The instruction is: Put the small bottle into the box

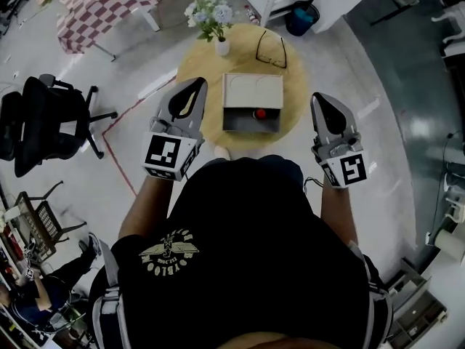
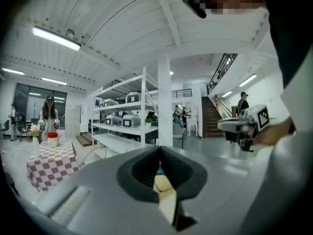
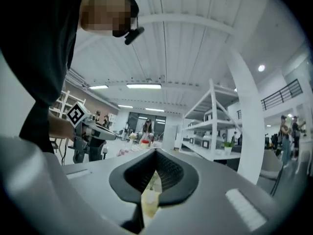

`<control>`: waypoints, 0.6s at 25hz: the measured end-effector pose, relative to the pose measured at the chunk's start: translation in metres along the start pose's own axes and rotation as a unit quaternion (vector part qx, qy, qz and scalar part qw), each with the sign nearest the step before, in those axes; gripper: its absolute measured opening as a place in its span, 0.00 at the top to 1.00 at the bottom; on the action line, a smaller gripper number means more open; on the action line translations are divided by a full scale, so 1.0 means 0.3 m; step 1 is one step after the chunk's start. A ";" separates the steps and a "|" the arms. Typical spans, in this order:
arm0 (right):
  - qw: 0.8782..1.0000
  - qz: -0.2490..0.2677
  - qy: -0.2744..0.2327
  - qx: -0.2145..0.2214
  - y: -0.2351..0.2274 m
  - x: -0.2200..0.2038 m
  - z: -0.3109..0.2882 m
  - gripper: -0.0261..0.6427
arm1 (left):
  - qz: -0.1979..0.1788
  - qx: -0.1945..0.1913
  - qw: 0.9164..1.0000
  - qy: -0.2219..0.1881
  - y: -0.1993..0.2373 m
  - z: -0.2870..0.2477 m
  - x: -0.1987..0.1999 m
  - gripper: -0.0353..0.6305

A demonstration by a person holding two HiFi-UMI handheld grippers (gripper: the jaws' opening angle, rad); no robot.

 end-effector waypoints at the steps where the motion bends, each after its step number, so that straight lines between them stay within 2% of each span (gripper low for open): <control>1: 1.000 0.010 -0.011 -0.005 -0.002 0.045 0.026 0.95 | -0.003 -0.002 1.000 -0.009 -0.017 0.004 0.027 0.95; 4: 0.999 0.016 -0.027 -0.009 0.004 0.119 0.086 0.95 | 0.001 -0.017 1.000 -0.022 -0.068 0.000 0.082 0.95; 7: 1.000 0.003 -0.027 -0.006 0.001 0.136 0.111 0.95 | 0.001 -0.029 0.999 -0.028 -0.099 -0.013 0.098 0.95; 11: 1.000 0.000 -0.012 0.002 0.001 0.122 0.089 0.95 | 0.001 -0.033 0.999 -0.019 -0.097 -0.020 0.076 0.95; 15: 1.000 0.001 0.008 0.013 0.023 0.109 0.029 0.95 | 0.017 -0.029 0.999 -0.002 -0.052 -0.020 0.033 0.95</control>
Point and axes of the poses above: the fingertips, and each gripper's own axes: z backward along the fingers, y to its left, x out of its top, the point moved 4 cm from there along z, backward along the fingers, and after that the axes turned 14 degrees about y, right-handed, at the moved point
